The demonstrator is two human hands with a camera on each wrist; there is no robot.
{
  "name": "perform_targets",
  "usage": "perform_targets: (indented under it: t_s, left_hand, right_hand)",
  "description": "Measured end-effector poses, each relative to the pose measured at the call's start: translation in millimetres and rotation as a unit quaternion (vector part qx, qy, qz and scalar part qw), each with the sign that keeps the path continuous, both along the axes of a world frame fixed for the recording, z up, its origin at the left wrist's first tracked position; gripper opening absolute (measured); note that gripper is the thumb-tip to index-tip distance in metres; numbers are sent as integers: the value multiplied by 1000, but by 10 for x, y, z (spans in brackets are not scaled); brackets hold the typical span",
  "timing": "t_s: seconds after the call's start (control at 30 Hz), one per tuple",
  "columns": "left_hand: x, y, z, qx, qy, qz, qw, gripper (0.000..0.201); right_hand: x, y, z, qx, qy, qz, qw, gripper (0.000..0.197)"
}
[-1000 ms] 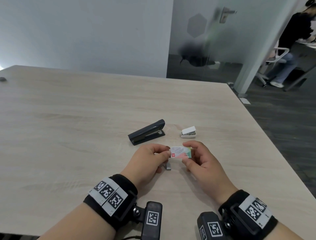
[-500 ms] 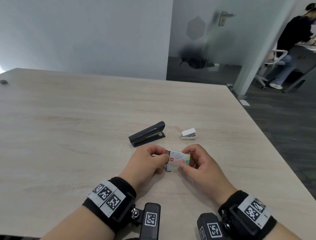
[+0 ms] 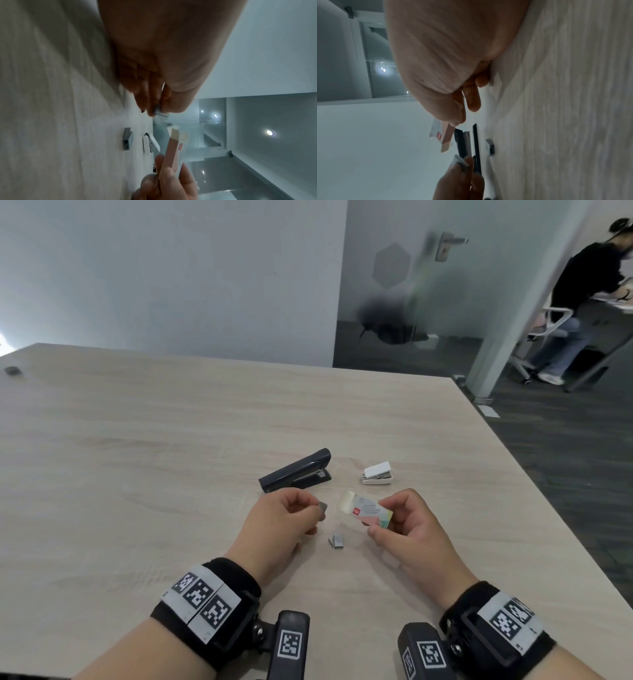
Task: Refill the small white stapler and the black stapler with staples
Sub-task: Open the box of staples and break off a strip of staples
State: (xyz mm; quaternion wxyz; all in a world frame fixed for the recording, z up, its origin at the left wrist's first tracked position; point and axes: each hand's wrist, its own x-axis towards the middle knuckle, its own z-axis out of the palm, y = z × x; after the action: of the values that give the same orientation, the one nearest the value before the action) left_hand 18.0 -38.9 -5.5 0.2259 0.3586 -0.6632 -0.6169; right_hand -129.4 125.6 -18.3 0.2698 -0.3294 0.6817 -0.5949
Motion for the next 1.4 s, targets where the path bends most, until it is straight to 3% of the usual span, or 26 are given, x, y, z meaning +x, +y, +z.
perform_targets:
  t_s: [0.1,0.23,0.33,0.43,0.53,0.67,0.87,1.03,1.23,1.4]
  left_hand:
    - [-13,-27,42,-198,-156,-51,966,10]
    - [-78,-51,94,-249,-271,-121,922,12]
    - [-89,-80,91,-255,-277,-118,919,14]
    - [-67,-68,89,-248,-218,-108,938,30]
    - [-45,-4,94,-196,-81,-115,970,48]
    - [-45,105,98,-95,36,-118,988,47]
    - [-126,153,19,29,89,-79,992,18]
    - [-88,138,-67,86,109,-112,984,41]
    - [-147,105,-112,76,104,-87,988,22]
    - [-157,96,-146,68,127,-69,987,30]
  right_hand:
    - [-13,8,9,-7,-15,2,1000,35]
    - [14,12,32,-10,-30,1,999,30]
    - [25,9,46,-12,-42,-3,999,29]
    - [30,15,58,-12,-45,1,999,28]
    - [30,9,70,-19,-44,8,999,27]
    - [29,5,66,-26,-46,15,998,29]
    - [29,6,63,-24,-39,20,999,28]
    - [22,4,51,-24,-22,19,999,28]
    - [14,-6,21,-19,-2,35,999,35]
    - [32,-12,24,-21,-1,29,999,29]
